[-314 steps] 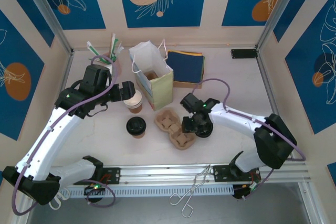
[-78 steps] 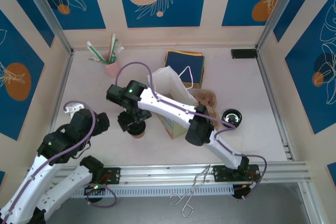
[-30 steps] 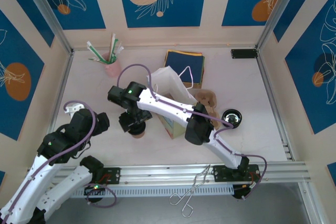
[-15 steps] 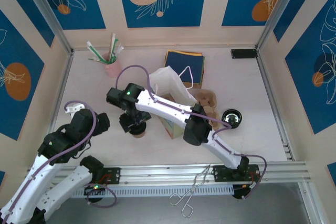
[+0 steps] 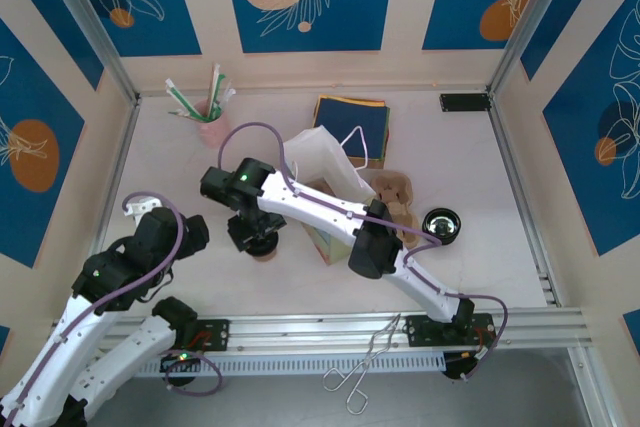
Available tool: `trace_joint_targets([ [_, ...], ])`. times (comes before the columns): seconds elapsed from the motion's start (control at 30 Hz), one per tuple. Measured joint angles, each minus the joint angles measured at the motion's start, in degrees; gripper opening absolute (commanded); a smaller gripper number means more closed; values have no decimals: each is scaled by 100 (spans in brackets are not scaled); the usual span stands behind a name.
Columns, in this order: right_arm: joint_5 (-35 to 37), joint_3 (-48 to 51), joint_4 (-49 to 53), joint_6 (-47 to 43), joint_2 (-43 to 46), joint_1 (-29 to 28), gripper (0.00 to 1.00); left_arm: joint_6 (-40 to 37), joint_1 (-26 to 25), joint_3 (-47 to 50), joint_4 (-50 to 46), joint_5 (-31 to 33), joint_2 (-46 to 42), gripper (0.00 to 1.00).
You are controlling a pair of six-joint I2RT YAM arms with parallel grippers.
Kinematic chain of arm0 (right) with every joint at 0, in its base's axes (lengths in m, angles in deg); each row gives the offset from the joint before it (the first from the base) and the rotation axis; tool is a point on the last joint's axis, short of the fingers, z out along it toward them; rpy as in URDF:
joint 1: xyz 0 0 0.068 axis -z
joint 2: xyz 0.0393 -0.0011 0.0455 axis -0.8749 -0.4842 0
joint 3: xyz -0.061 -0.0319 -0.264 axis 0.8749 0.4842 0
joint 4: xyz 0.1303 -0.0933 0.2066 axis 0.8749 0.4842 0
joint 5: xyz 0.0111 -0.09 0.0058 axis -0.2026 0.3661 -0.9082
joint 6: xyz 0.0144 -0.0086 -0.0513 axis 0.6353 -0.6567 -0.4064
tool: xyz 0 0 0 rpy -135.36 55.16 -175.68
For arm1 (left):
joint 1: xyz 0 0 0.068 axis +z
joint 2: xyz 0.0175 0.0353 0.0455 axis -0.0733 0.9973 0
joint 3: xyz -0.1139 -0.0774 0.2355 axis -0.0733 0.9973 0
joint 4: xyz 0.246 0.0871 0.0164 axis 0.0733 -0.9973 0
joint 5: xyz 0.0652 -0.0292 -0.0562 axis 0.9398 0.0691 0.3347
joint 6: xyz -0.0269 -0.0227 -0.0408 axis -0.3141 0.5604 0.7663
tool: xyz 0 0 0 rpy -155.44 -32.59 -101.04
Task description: Pack the takeout coffee
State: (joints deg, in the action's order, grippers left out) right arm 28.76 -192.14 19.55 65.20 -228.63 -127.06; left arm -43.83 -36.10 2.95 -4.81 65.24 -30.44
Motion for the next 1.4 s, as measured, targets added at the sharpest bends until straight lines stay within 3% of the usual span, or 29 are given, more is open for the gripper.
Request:
trace_joint_targets([
  [0.37,131,-374,387,-2,76,-39,69,-2,0,4,4,-39,0,100],
  [0.83,380,-389,713,35,922,-330,69,-26,2,11,199,-225,107,100],
  [1.4,667,1362,496,374,2546,-525,68,-264,2,-92,350,-824,166,100],
])
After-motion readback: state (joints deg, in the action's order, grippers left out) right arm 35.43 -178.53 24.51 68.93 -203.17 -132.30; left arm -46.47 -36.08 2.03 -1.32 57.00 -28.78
